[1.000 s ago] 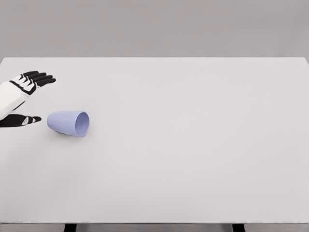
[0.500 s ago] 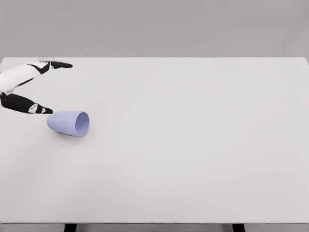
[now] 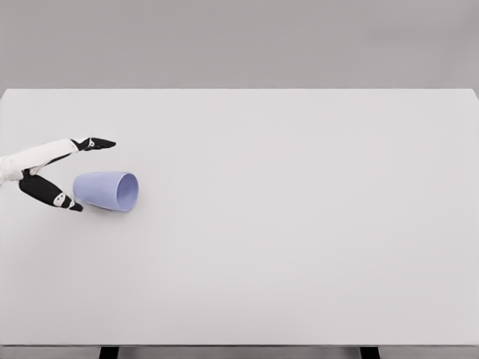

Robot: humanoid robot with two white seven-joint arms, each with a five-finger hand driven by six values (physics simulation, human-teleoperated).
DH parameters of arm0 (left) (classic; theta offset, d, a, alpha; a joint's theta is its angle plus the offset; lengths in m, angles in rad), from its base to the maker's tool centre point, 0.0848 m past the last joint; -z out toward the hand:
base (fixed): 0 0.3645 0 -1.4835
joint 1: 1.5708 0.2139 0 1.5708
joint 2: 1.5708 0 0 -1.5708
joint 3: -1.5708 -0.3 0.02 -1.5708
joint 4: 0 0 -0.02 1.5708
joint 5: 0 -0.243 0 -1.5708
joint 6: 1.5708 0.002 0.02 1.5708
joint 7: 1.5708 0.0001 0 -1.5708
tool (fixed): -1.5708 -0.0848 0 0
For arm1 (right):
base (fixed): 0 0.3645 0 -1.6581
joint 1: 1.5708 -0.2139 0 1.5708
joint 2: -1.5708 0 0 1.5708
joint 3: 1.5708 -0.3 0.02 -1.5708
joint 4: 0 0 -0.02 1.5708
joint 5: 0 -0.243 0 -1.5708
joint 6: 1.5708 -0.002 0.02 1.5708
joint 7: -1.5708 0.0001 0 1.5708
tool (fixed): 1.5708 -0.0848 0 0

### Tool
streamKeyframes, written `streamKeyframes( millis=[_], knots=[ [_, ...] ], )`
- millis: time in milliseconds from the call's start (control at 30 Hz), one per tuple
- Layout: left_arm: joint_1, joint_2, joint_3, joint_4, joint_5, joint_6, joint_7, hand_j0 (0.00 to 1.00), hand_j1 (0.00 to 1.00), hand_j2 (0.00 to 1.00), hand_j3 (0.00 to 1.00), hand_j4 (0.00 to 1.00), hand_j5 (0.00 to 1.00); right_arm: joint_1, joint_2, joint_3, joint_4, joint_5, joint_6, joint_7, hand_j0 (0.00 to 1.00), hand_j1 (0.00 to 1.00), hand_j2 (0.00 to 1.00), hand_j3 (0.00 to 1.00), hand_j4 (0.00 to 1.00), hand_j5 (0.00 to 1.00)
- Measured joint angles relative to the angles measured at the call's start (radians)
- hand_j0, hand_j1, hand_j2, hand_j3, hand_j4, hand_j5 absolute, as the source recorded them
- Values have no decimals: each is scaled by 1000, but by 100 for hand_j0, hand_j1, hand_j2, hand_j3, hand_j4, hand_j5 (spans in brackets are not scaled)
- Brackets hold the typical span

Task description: Flip the cup with left arm and place it on the table

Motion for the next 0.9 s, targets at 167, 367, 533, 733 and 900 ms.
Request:
streamKeyframes(
  millis=[167, 367, 533, 733, 900],
  knots=[
    [0, -14, -28, 0, -65, 32, 0, 100, 100, 100, 100, 100, 100, 0, 0, 0, 0, 0, 0, 0, 100, 100, 100, 100, 100, 100],
    [-6, -82, -35, 0, -167, 39, 0, 100, 100, 100, 100, 100, 100, 0, 0, 0, 0, 0, 0, 0, 100, 100, 100, 100, 100, 100],
    [-6, -105, -42, 1, -205, 40, 0, 100, 100, 100, 100, 100, 100, 0, 0, 0, 0, 0, 0, 0, 100, 100, 100, 100, 100, 100],
    [-12, -145, -45, 3, -280, 41, 0, 100, 100, 100, 100, 100, 100, 0, 0, 0, 0, 0, 0, 0, 100, 100, 100, 100, 100, 100],
    [-12, -168, -51, 4, -317, 41, 0, 100, 100, 100, 100, 100, 100, 0, 0, 0, 0, 0, 0, 0, 100, 100, 100, 100, 100, 100]
  ],
)
